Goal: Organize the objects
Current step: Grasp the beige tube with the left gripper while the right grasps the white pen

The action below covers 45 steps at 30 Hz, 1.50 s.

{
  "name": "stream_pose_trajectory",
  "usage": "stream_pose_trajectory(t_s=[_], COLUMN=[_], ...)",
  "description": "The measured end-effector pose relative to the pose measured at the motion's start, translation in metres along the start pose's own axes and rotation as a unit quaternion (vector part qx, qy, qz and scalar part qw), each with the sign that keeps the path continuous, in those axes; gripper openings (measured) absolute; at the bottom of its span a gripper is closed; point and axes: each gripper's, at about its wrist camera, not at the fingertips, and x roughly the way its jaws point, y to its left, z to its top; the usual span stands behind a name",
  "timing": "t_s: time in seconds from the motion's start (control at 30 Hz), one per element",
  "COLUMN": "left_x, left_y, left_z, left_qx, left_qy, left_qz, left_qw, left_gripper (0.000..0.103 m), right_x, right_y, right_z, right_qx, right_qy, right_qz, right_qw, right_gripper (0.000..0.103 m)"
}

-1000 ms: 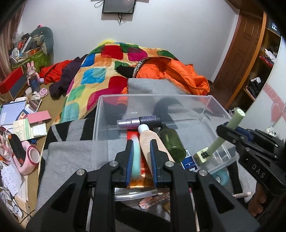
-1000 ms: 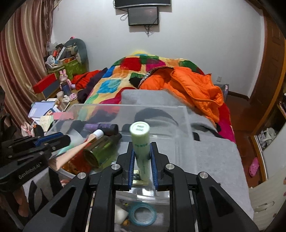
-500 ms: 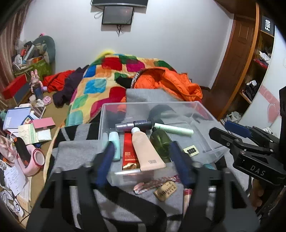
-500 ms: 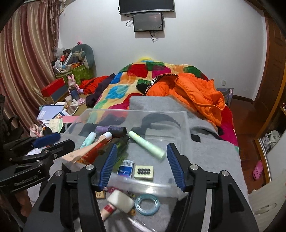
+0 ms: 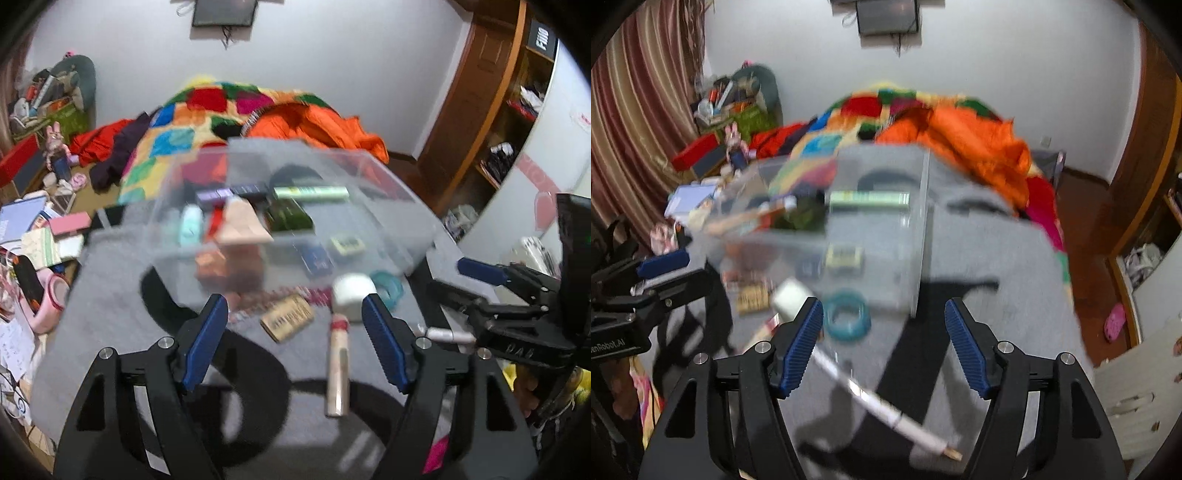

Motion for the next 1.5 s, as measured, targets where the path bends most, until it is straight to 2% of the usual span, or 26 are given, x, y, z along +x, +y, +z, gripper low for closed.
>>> stream_pose_trajectory(t_s=[0.07, 0.2, 0.3, 0.37, 0.47, 0.57, 0.67, 0.9, 1.0, 1.17, 1.33, 1.5], left_x=[0.011, 0.032, 0.043, 0.044, 0.041, 0.038, 0.034, 0.019, 0.014, 0.012, 0.004, -0.014], left_y=[-0.009, -0.024, -0.031, -0.034, -0.036, -0.036, -0.034, -0.025, -0.023, -0.021, -0.02, -0.017], left_z=[-0.009, -0.027, -0.036, -0.04, -0.043, -0.046, -0.05, -0.058, -0.062, -0.064, -0.059, -0.047], left_qx=[0.008, 0.031, 0.046, 0.056, 0.06, 0.057, 0.051, 0.036, 0.034, 0.034, 0.025, 0.013], left_qy=[0.02, 0.053, 0.062, 0.05, 0.034, 0.024, 0.019, 0.027, 0.031, 0.032, 0.018, -0.007], left_qz=[-0.002, -0.001, 0.013, 0.032, 0.046, 0.052, 0.052, 0.027, 0.021, 0.015, 0.006, -0.003], left_qw=[0.9998, 0.9981, 0.997, 0.9967, 0.9966, 0.9967, 0.9972, 0.9986, 0.9987, 0.9988, 0.9995, 0.9999], left_gripper=[0.075, 0.075, 0.071, 0.061, 0.043, 0.028, 0.014, 0.014, 0.014, 0.014, 0.014, 0.014], right_x=[0.009, 0.024, 0.023, 0.02, 0.013, 0.008, 0.004, -0.003, 0.006, 0.011, -0.004, -0.031], right_y=[0.001, 0.001, 0.0, 0.002, 0.007, 0.013, 0.023, 0.043, 0.044, 0.045, 0.044, 0.037], right_z=[-0.012, -0.031, -0.04, -0.042, -0.045, -0.046, -0.048, -0.056, -0.054, -0.05, -0.049, -0.038], right_qx=[-0.013, -0.03, -0.033, -0.036, -0.044, -0.041, -0.043, -0.073, -0.062, -0.04, -0.032, -0.017], right_qy=[0.024, 0.057, 0.057, 0.055, 0.05, 0.05, 0.049, 0.055, 0.068, 0.058, 0.037, 0.0], right_qz=[0.007, -0.004, 0.002, 0.013, 0.016, 0.044, 0.066, 0.056, 0.05, 0.053, 0.051, 0.082], right_qw=[1.0, 0.998, 0.998, 0.998, 0.998, 0.997, 0.996, 0.994, 0.994, 0.996, 0.998, 0.997], right_gripper=[0.065, 0.065, 0.056, 0.039, 0.024, 0.016, 0.012, 0.011, 0.011, 0.011, 0.011, 0.011])
